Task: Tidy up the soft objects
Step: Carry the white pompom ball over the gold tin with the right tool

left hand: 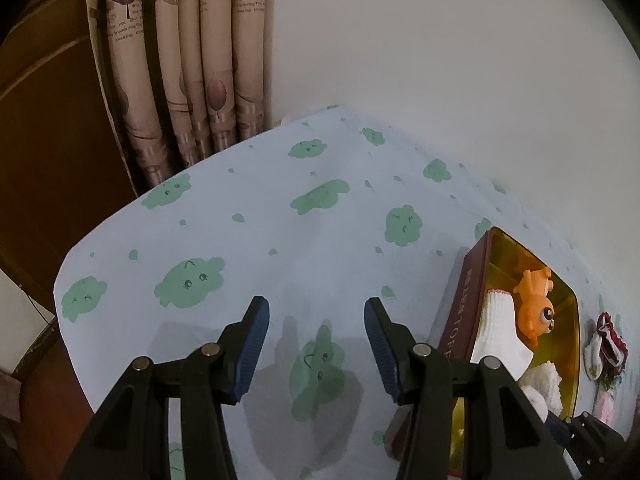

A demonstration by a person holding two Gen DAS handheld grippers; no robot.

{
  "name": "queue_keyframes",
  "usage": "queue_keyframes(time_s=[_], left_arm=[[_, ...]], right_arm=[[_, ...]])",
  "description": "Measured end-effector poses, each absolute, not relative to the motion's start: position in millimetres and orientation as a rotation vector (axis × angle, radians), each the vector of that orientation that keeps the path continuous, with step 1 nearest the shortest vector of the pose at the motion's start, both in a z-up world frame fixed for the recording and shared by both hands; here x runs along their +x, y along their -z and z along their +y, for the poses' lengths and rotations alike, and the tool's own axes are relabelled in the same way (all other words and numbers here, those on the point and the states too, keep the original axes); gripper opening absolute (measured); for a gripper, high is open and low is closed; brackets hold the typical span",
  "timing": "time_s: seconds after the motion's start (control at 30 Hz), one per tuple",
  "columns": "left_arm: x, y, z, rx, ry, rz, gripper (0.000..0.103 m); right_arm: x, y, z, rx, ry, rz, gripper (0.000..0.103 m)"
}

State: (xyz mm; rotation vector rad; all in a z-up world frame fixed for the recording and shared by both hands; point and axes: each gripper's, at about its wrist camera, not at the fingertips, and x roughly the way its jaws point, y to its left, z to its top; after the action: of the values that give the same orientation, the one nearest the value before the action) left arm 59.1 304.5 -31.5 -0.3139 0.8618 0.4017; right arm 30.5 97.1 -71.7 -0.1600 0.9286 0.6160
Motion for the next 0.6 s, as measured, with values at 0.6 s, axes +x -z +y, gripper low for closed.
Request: queue_keyframes(time_s=[0.6], left_arm=[[59, 30, 297, -0.278, -0.400, 0.857, 0.051]], right_arm=[[12, 35, -18, -0.044, -0.399, 0.818, 0.058]])
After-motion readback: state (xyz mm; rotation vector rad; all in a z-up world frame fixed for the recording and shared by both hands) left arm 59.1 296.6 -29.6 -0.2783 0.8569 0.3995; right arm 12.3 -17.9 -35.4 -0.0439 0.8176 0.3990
